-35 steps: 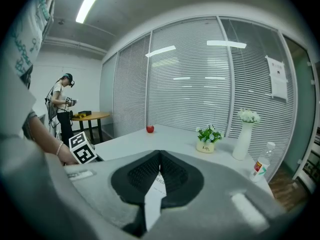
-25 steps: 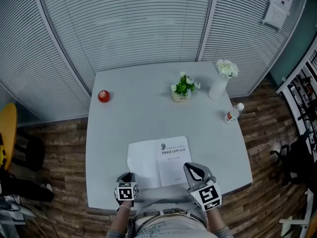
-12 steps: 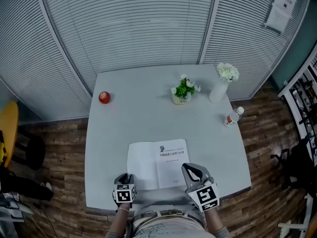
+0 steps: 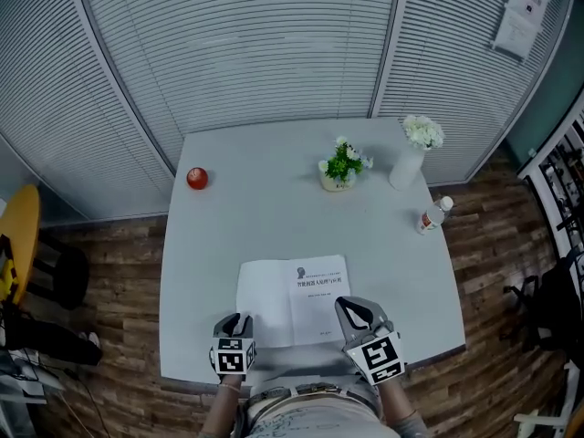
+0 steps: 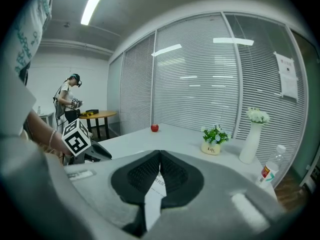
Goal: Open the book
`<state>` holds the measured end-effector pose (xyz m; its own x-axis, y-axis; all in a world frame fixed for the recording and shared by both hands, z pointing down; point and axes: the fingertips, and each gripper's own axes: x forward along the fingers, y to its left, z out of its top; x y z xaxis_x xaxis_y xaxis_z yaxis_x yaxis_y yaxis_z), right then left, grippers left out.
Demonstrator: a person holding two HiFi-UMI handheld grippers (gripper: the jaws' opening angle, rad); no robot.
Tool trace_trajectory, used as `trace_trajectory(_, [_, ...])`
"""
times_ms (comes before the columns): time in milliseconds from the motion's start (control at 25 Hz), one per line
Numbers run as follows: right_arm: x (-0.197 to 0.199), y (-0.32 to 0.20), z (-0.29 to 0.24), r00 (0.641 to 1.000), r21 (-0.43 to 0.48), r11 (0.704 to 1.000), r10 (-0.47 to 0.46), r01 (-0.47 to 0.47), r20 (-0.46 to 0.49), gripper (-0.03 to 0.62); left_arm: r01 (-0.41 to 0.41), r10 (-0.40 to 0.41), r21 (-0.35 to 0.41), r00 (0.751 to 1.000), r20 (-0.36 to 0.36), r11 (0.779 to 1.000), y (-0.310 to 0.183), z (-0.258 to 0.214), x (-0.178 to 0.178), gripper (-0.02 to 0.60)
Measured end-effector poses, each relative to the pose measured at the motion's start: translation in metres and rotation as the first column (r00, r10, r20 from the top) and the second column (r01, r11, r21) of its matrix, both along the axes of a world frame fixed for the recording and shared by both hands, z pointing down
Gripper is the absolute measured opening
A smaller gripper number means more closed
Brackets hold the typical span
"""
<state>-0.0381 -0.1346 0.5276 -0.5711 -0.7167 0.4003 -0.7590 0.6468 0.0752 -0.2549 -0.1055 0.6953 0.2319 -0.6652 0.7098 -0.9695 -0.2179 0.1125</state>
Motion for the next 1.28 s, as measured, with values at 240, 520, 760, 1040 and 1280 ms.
trace_trajectory(240, [-0.002, 0.002, -0.001, 1.0, -0.001, 1.0, -0.029, 0.029, 0.009, 0.003, -0.015, 0.015, 0.001, 0.999, -0.043, 1.0, 0.005, -0.009, 0.018, 0.103])
trace_trajectory(520, [-0.005, 0.008, -0.002, 0.997, 0.005, 0.997, -0.074, 0.074, -0.006, 0.003, -0.058, 0.061, 0.041, 0.995, -0.078, 0.997, 0.011, -0.032, 0.04, 0.049])
trace_trajectory(760, [-0.004, 0.015, 0.001, 0.994, -0.007, 0.994, -0.105, 0.105, -0.015, 0.003, -0.102, 0.108, 0.065, 0.989, -0.097, 0.993, 0.014, -0.053, 0.062, -0.002])
trace_trajectory(1040, [-0.006, 0.023, 0.003, 0.991, -0.005, 0.991, -0.135, 0.135, -0.015, 0.003, -0.129, 0.141, 0.083, 0.979, -0.15, 0.988, 0.02, -0.062, 0.09, -0.002])
trace_trajectory(1280, [-0.016, 0.029, 0.004, 0.986, -0.009, 0.986, -0.169, 0.169, -0.008, 0.003, -0.173, 0.192, 0.115, 0.966, -0.175, 0.978, 0.024, -0.071, 0.114, -0.002])
